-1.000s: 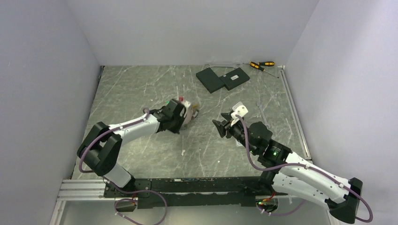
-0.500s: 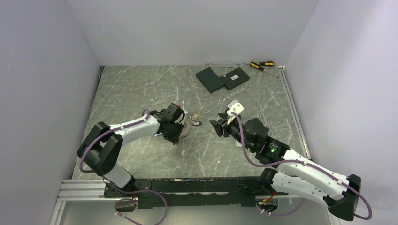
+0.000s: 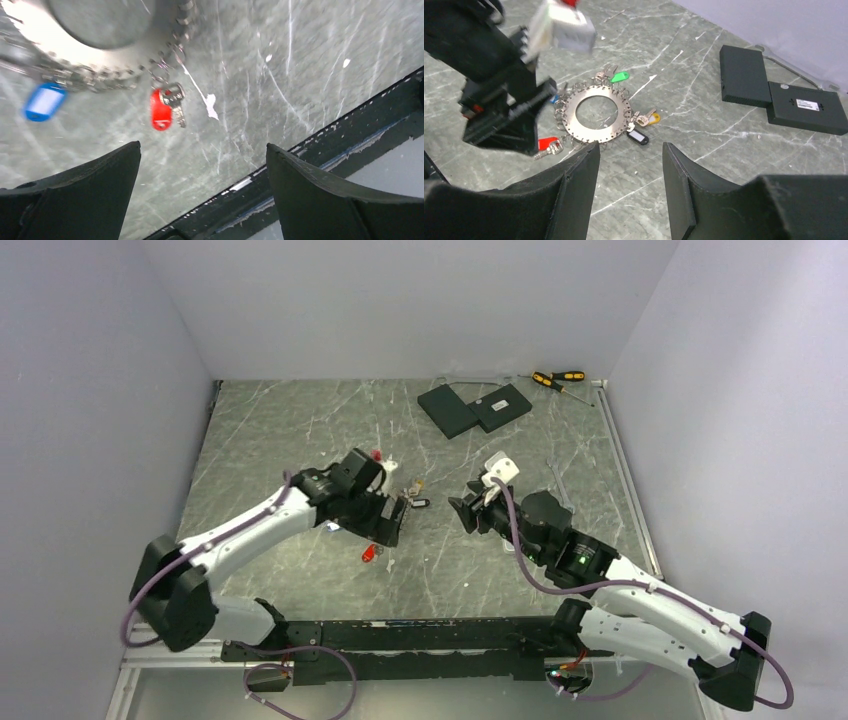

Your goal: Put the keys on the keyring

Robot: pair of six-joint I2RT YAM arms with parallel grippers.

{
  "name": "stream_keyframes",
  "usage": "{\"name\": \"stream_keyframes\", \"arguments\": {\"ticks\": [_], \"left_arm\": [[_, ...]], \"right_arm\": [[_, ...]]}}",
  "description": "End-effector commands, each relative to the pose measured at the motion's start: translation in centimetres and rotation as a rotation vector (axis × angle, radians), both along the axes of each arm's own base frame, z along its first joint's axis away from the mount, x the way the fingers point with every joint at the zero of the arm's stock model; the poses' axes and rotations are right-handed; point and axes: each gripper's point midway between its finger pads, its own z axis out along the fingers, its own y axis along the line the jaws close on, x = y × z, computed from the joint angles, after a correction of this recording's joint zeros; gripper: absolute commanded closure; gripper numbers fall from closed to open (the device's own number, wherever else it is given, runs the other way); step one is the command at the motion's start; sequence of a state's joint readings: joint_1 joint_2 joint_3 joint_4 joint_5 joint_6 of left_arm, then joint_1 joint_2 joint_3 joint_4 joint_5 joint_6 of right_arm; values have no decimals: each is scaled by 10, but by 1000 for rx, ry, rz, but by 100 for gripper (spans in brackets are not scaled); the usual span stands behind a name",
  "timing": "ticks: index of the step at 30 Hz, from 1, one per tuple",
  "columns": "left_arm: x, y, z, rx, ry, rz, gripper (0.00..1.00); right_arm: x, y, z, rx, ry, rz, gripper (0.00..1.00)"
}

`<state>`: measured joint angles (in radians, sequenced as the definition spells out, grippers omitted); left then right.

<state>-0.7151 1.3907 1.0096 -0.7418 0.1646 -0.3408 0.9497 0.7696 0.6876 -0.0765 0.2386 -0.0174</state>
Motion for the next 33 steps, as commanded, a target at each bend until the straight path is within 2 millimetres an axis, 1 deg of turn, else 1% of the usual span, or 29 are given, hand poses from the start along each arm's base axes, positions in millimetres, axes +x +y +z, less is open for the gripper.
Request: {"name": "stream_keyframes", "arguments": {"ticks": [1, 2, 4, 5, 6, 7, 8, 10, 12, 13, 15, 16, 18, 20, 21, 26, 30, 33], "left_arm": [[31, 25, 65, 27, -315, 17, 1], [42, 33, 76, 34, -413, 50, 1], [55, 45, 95, 14, -564, 114, 1], [57, 48, 102, -8, -610, 137, 0], [56, 52, 102, -28, -633, 173, 1], [60, 55, 110, -61, -678, 226, 1], [62, 60, 115, -74, -707, 262, 0], [63, 67, 127, -77, -761, 278, 1], [66, 79, 142, -36, -811, 299, 1], [67, 85, 149, -7, -831, 309, 0], [72, 99, 159, 65, -867, 342, 0], [76, 105, 159, 97, -880, 372, 1], [80, 110, 149, 124, -883, 404, 1], [82, 105, 139, 94, -861, 377, 1], [80, 103, 137, 73, -833, 373, 1], [77, 102, 142, 38, -840, 364, 1], [77, 107, 143, 36, -851, 374, 1], [75, 109, 146, 26, -850, 381, 1]], "right_arm": [[7, 0, 38, 65, -63, -31, 47], [8, 1, 39, 68, -66, -30, 47], [9, 4, 41, 73, -66, -22, 47], [9, 6, 42, 78, -64, -19, 47], [9, 7, 42, 81, -60, -17, 47], [9, 8, 41, 86, -56, -19, 46], [11, 7, 40, 92, -53, -29, 40], [15, 8, 43, 135, -53, -59, 26], [17, 8, 43, 160, -50, -73, 4], [18, 10, 45, 170, -50, -76, 1], [20, 12, 48, 181, -52, -81, 0], [24, 11, 50, 206, -43, -106, 0], [28, 13, 56, 266, -21, -136, 0], [29, 17, 61, 307, -1, -138, 0], [30, 19, 63, 320, 9, -142, 0], [43, 19, 65, 357, 29, -218, 0], [43, 23, 68, 339, 0, -193, 0], [43, 20, 70, 341, 6, -202, 0]]}}
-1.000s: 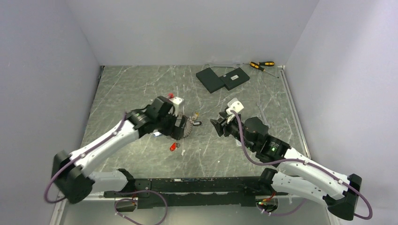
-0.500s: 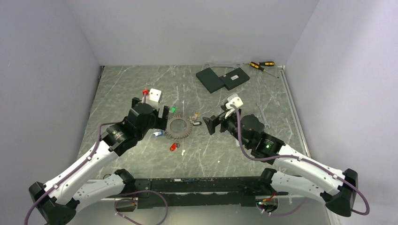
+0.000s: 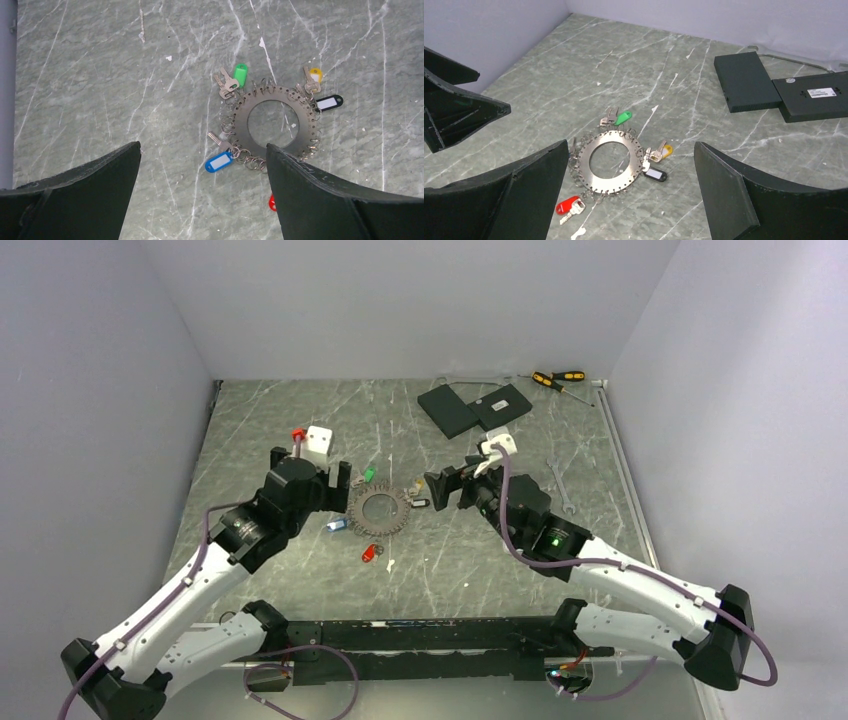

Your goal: Put the keys on the keyring

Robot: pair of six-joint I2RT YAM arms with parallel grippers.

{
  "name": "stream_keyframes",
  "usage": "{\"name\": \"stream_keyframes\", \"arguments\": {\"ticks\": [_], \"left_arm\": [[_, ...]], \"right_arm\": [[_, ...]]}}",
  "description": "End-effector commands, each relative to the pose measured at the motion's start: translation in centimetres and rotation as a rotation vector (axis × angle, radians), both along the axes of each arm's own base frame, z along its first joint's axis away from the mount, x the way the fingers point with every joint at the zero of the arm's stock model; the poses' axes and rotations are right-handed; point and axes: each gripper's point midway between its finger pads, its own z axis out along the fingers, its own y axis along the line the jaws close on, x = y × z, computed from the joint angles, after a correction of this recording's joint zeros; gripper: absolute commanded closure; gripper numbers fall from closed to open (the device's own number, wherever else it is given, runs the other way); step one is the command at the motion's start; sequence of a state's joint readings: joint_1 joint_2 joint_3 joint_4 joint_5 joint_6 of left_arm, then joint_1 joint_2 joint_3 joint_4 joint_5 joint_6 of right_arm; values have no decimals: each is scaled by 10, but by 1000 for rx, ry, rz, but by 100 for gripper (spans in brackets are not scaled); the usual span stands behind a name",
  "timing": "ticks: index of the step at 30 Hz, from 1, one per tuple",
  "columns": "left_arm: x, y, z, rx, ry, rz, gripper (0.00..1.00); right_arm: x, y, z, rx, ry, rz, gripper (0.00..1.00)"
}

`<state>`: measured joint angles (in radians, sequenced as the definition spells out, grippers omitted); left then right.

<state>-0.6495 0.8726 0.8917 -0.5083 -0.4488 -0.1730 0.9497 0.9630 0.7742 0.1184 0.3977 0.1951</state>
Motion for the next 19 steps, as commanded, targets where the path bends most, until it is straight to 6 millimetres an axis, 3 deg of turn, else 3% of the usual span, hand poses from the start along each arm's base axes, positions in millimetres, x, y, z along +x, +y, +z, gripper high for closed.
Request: {"name": "stream_keyframes", "arguments": {"ticks": [1, 19], "left_arm": [[2, 0, 12, -41, -43, -8, 1], [-3, 5, 17, -66, -61, -20, 1]], "right_arm": [[3, -5, 42, 105, -55, -37, 0], [-13, -10, 60, 122, -135, 35, 0]]}}
